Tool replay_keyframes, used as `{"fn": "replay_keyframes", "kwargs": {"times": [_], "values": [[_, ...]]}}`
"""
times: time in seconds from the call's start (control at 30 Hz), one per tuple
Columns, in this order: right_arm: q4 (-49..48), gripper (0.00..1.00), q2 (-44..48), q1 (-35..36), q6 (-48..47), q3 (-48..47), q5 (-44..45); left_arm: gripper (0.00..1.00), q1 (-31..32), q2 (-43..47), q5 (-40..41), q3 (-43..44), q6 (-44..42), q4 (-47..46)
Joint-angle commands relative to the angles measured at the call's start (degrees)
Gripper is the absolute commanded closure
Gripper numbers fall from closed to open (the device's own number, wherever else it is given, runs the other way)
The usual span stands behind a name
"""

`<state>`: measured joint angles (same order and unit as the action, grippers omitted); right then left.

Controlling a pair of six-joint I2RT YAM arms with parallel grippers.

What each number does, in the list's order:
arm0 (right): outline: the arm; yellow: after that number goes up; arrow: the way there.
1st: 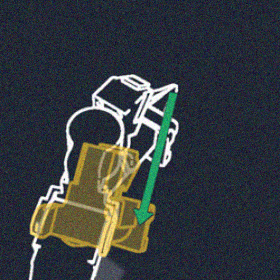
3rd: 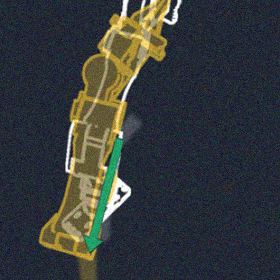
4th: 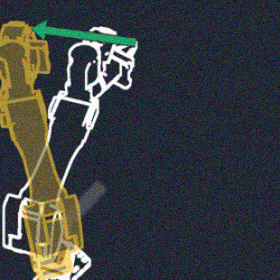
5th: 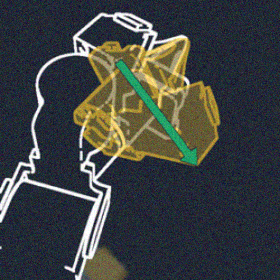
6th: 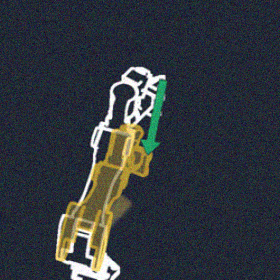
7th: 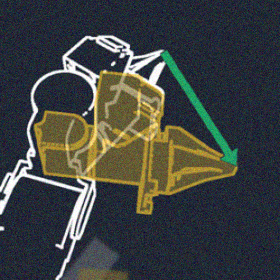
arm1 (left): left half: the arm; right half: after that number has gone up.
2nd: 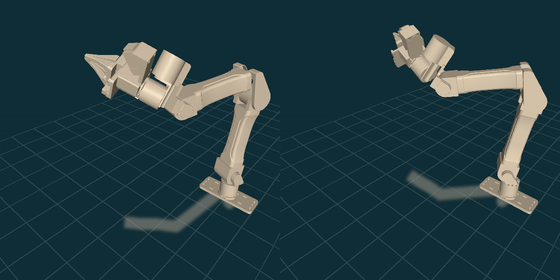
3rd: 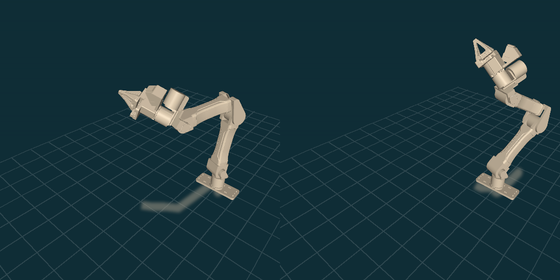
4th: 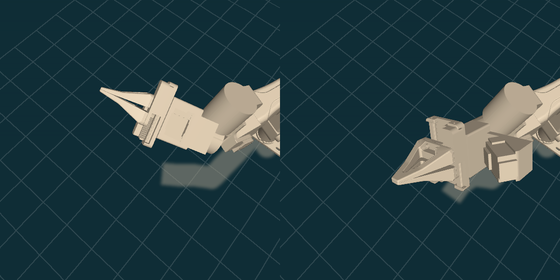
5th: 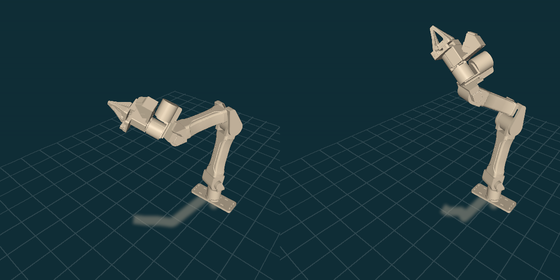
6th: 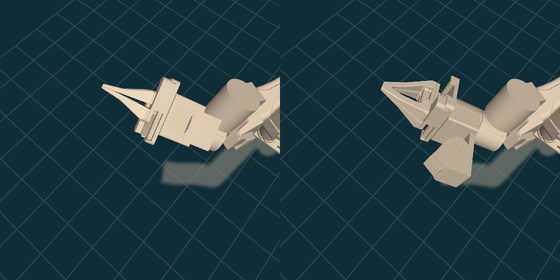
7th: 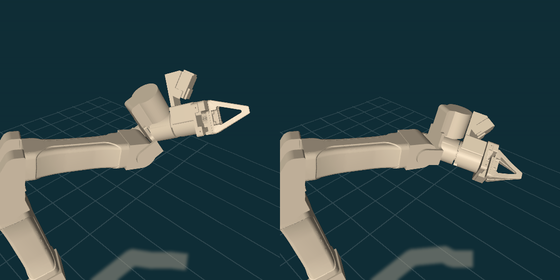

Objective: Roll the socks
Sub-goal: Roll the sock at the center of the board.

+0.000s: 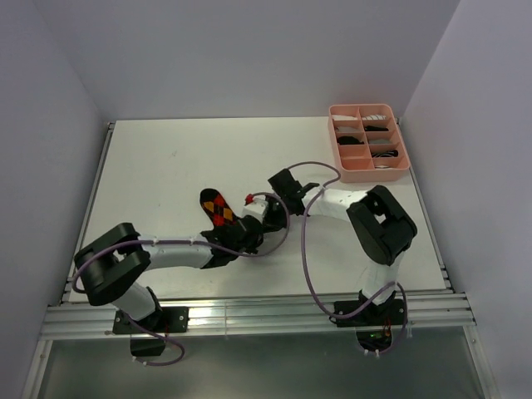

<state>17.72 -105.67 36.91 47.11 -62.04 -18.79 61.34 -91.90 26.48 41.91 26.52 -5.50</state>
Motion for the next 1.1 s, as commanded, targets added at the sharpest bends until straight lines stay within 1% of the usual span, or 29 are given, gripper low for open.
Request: {"fn": "replay_keyframes", "kwargs": {"times": [0.0,0.03,0.07,0.1,0.13,0.17,0.23,0.27,0.3,0.4,0.53,0.7,0.8,1.07], "values": [[-10.93,0.77,6.6,-0.17,2.02,3.32,1.64,0.99,-5.16,5.58,-15.12,-5.16,5.46,0.85],[-13.56,0.73,7.57,-0.08,2.71,4.03,2.17,0.99,-6.57,6.72,-16.88,-6.04,6.16,-0.03],[-15.06,0.66,8.63,-0.17,3.07,5.69,3.39,0.99,-7.63,7.78,-18.9,-7.7,6.95,-1.43],[-16.47,0.63,10.64,-0.17,3.59,6.66,3.93,0.99,-9.99,9.79,-21.79,-8.5,8.18,-2.14],[-19.36,0.59,11.7,-0.25,3.86,8.58,4.63,0.99,-11.06,10.68,-23.21,-9.99,8.89,-2.76],[-20.86,0.52,12.84,-0.26,4.12,9.73,5.68,0.99,-11.85,12.25,-24.62,-10.7,10.2,-4.16],[-25.51,0.45,16.1,-0.25,5.18,13.33,6.74,0.99,-14.66,13.49,-28.13,-12.98,11.79,-5.48],[-27.19,0.4,17.15,-0.26,5.44,14.57,7.09,0.99,-15.45,13.93,-29.19,-13.78,12.41,-6.27],[-28.69,0.38,18.55,-0.17,5.45,15.62,7.1,0.99,-16.94,14.63,-30.34,-14.57,13.98,-7.76],[-30.19,0.36,18.22,-0.17,5.01,16.86,6.49,0.99,-19.67,14.73,-34.29,-17.29,16.88,-10.66],[-33.09,0.36,17.08,0.18,6.94,19.49,3.94,0.99,-23.01,14.29,-38.69,-20.54,19.35,-14.0],[-35.99,0.33,15.67,2.2,9.48,22.75,3.76,0.99,-27.4,11.93,-45.01,-22.57,22.16,-18.58],[-40.02,0.32,14.18,2.64,11.85,25.03,2.79,0.99,-29.25,9.64,-48.26,-22.84,23.74,-21.13],[-45.31,0.33,8.03,5.54,14.32,25.39,1.47,0.99,-32.07,4.89,-52.05,-23.1,27.17,-23.77]]}}
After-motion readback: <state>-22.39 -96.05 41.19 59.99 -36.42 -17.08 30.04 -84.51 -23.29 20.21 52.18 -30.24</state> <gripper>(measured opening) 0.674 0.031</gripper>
